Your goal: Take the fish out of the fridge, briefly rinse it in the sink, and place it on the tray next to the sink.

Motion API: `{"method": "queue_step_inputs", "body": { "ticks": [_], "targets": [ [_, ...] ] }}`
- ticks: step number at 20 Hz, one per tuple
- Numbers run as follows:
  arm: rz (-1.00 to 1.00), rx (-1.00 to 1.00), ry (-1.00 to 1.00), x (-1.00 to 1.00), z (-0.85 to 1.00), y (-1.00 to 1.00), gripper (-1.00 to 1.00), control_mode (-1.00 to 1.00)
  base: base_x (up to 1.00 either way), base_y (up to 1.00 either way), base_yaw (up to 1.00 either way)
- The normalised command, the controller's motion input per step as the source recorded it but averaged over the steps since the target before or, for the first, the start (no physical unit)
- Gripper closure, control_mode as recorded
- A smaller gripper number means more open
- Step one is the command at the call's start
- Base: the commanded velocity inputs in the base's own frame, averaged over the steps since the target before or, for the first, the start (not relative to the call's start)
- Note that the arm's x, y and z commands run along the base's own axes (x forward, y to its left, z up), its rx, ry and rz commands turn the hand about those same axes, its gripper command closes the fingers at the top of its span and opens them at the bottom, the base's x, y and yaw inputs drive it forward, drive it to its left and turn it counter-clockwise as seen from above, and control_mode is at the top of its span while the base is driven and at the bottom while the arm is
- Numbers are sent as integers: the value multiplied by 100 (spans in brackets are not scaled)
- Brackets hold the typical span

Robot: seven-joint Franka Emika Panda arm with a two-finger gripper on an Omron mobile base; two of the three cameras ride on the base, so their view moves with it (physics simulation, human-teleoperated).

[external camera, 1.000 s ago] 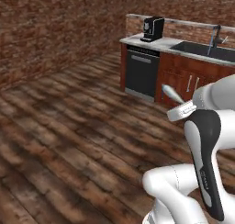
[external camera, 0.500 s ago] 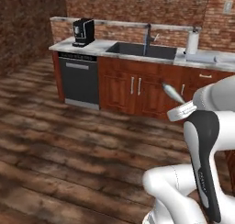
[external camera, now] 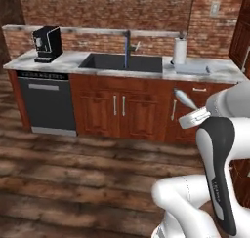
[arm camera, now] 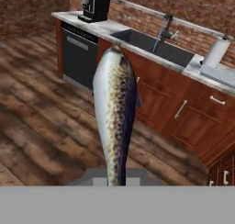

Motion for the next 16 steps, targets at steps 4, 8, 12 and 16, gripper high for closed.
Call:
{"method": "queue_step_inputs", "body": {
  "ticks": [4, 8, 12, 16],
  "targets": [
    [0, 0, 0, 0, 0, 0, 100, 100, 100, 26, -41],
    [0, 0, 0, 0, 0, 0, 100, 100, 100, 46, -45],
    [0, 0, 0, 0, 0, 0, 100, 100, 100, 62, -48],
    [0, 0, 0, 0, 0, 0, 100, 100, 100, 70, -46]
  ]
}}
